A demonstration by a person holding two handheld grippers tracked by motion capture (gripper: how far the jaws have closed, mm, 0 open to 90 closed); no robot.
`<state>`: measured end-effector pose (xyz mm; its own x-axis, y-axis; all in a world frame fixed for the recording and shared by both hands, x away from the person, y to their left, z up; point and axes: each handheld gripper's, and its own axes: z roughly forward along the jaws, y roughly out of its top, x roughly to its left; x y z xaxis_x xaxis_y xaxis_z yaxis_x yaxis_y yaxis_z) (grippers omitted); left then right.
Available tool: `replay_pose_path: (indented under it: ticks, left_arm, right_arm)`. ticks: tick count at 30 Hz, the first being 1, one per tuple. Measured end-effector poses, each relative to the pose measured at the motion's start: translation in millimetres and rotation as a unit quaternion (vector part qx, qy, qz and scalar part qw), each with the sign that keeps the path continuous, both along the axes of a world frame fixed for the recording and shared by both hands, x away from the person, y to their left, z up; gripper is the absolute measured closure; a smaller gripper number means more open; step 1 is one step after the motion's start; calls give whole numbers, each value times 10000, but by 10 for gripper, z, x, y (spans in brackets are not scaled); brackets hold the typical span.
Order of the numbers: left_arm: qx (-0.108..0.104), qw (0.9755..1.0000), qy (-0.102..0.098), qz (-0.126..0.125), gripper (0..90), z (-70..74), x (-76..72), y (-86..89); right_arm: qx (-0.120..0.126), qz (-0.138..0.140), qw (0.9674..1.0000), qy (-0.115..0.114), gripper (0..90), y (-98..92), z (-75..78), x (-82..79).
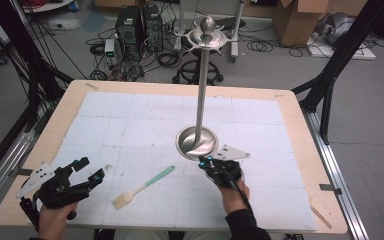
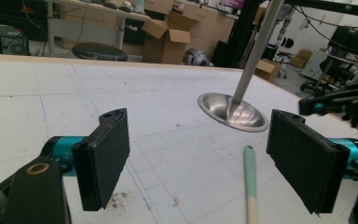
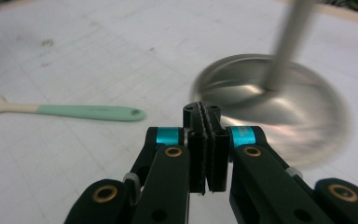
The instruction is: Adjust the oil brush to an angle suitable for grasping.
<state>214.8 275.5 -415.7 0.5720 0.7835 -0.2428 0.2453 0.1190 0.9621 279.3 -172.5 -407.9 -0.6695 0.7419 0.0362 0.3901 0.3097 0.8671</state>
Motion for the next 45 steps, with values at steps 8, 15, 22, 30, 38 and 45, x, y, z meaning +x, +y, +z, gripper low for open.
replay_pose_path:
  ticks: [8,15,22,30,38,45]
  left_arm:
    - [29,10000,19,-72,216,1,-1,-33]
    - [119,9998,-18,-163,205,8,-6,-91]
    - [-93,9995,-140,-266,190,48,-4,-121]
    - [26,9979,-238,-609,231,105,3,-221]
    - [91,9971,-222,-721,222,118,-6,-291]
    - [160,9972,-147,-709,222,100,28,-311]
  right_arm:
    - [325,-816,9952,-431,605,-787,206,-364]
    - [877,-1314,9849,-711,228,-1251,234,-651]
    - [802,-1403,9810,-1077,164,-1450,239,-904]
    - [683,-1570,9789,-1114,164,-1520,276,-961]
    - [675,-1545,9791,-1136,170,-1504,298,-997]
    - [818,-1613,9775,-1084,170,-1524,294,-1003]
